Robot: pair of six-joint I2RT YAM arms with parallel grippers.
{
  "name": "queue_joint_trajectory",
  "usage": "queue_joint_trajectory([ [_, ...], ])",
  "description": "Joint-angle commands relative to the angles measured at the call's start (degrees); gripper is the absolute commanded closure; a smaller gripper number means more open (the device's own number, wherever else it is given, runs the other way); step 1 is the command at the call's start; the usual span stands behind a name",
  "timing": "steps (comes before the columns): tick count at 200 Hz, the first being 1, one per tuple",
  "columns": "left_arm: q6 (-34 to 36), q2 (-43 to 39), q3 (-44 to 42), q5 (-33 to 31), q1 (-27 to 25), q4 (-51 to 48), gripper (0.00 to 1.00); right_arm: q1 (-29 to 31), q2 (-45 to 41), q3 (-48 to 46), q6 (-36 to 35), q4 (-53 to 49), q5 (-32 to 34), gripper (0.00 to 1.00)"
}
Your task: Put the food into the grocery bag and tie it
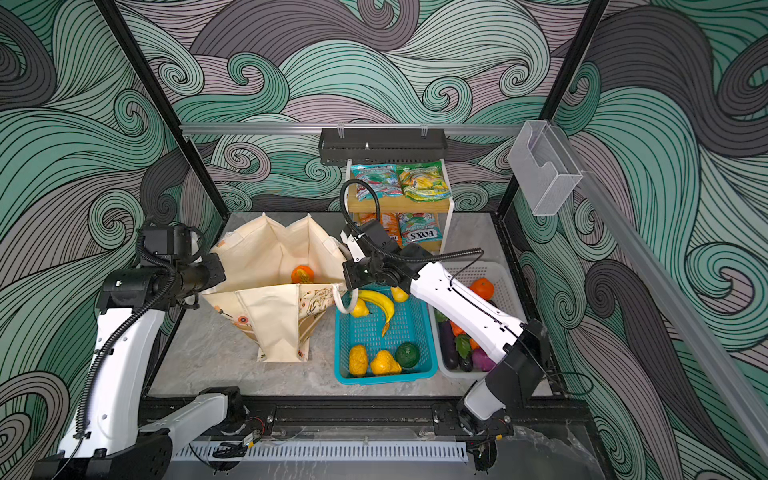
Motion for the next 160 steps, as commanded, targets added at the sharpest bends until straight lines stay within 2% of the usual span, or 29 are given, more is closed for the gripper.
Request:
queue_joint_trajectory([
  [1, 3.8, -0.4, 2.7, -5.5, 3.2, -3.2, 1.00, -4.1, -2.9, -1.7, -4.4, -7.1, 6.8, 1.00],
  [20, 3.7, -0.5, 2.1, -4.3, 3.4, -2.8, 1.00, -4.1, -2.8, -2.3, -4.5, -6.9, 6.1, 1.00],
  [34, 3.7, -0.7, 1.5, -0.2, 3.4, -2.1, 1.00, -3.9, -2.4, -1.7, -4.0, -6.7, 4.9, 1.00],
  [72, 3.8, -3.2, -4.2, 23.9, 3.4, 5.9, 1.00, 1.5, -1.4, 2.5, -2.8, -2.6, 3.5, 1.00],
  [88, 3.2, -4.0, -7.3, 29.9, 3.4, 9.0, 0.98, 3.8, 1.0, 5.5, -3.2, -1.3, 1.6, 1.00],
  [99, 3.5, -4.1, -8.7, 31.0, 3.3, 9.7, 0.89, 4.6, 3.3, 7.5, -3.1, -1.0, 0.8, 1.00],
  [125, 4.0, -4.4, -10.5, 31.2, 3.3, 10.2, 0.87, 4.7, 8.1, 10.1, -3.3, -1.3, -0.1, 1.00],
  [160, 4.3, -3.7, -7.8, 27.7, 3.3, 9.8, 0.55, 4.7, 10.8, 11.8, -4.0, -2.0, 0.6, 1.00],
])
